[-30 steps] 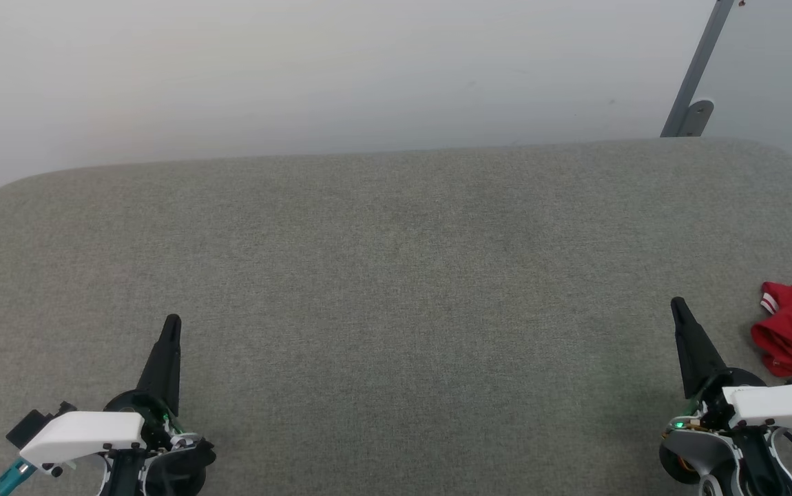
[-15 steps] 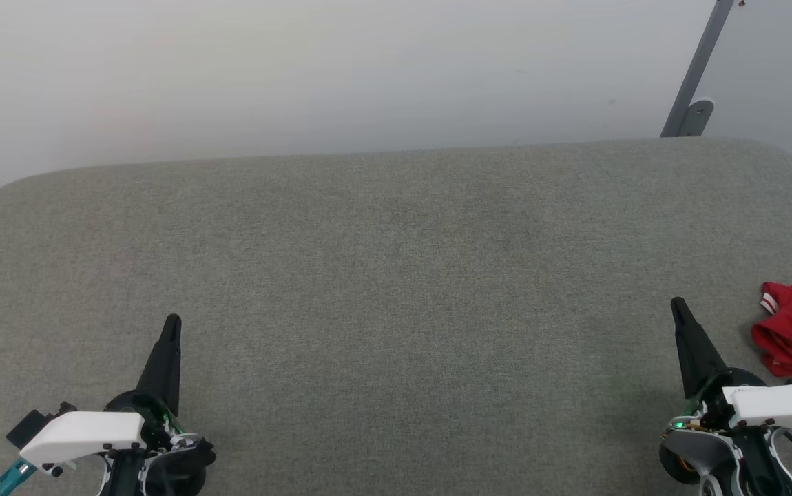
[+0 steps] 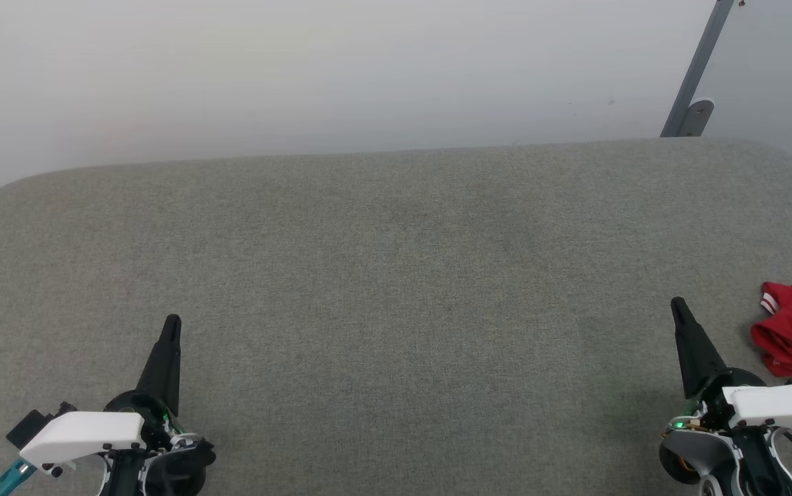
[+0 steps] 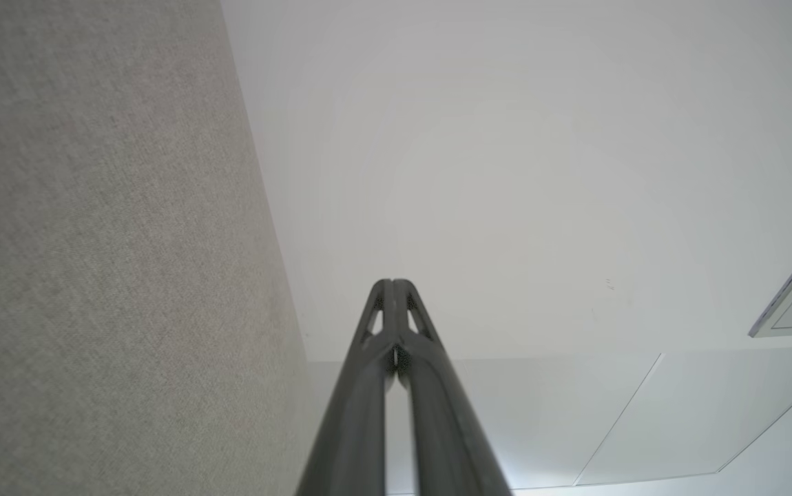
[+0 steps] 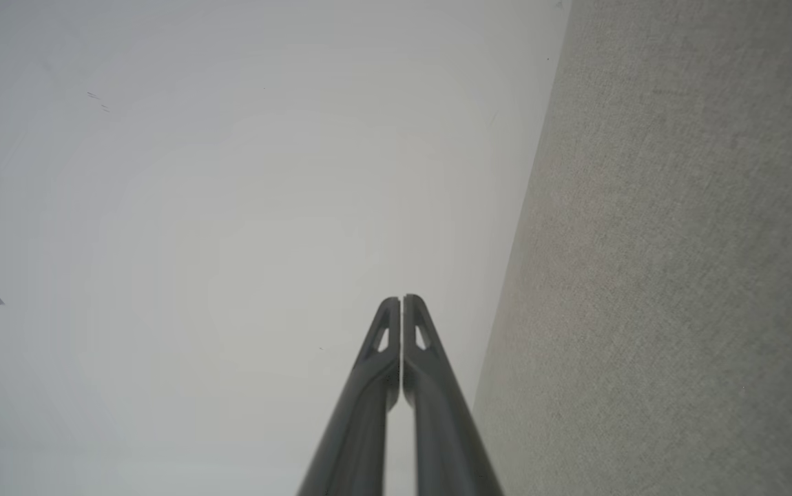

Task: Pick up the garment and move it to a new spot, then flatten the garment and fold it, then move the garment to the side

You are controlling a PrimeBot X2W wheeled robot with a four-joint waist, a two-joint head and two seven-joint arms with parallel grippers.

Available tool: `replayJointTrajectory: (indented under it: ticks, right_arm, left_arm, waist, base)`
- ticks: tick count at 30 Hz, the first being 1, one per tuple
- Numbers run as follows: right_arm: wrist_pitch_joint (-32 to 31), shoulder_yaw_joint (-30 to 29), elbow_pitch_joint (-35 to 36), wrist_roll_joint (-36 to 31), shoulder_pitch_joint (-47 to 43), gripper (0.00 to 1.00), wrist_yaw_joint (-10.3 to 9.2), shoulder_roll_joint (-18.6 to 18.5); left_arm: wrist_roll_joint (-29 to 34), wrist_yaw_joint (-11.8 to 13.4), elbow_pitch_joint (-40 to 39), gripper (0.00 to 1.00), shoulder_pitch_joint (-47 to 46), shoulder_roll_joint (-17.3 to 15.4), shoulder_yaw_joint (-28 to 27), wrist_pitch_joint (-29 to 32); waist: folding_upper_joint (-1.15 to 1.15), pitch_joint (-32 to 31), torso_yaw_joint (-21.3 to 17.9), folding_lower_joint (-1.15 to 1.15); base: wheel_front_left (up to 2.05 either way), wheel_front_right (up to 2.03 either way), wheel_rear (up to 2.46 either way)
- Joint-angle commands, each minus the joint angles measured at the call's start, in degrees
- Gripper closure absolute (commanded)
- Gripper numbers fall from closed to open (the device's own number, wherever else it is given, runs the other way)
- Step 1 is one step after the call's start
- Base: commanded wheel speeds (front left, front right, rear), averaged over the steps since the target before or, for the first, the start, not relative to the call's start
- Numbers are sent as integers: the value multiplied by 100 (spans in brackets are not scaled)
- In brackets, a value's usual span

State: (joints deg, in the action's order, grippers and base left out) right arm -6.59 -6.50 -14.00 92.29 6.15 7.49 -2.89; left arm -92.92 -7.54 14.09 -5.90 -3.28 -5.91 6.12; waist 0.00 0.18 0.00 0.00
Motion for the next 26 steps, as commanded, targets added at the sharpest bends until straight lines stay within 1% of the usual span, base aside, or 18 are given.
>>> replayJointTrajectory:
  ticks: [1, 26]
  right_arm:
    - [-11, -7, -12, 22, 25, 100, 0, 8]
    - [-11, -6, -12, 23, 25, 100, 0, 8]
  left_arm:
    - [19, 10, 0, 100, -69, 11, -31, 20]
    - [30, 10, 0, 100, -71, 20, -45, 30]
  waist:
    - [0, 0, 0, 0]
    - [0, 0, 0, 0]
  base:
    - [0, 0, 0]
    - [0, 0, 0]
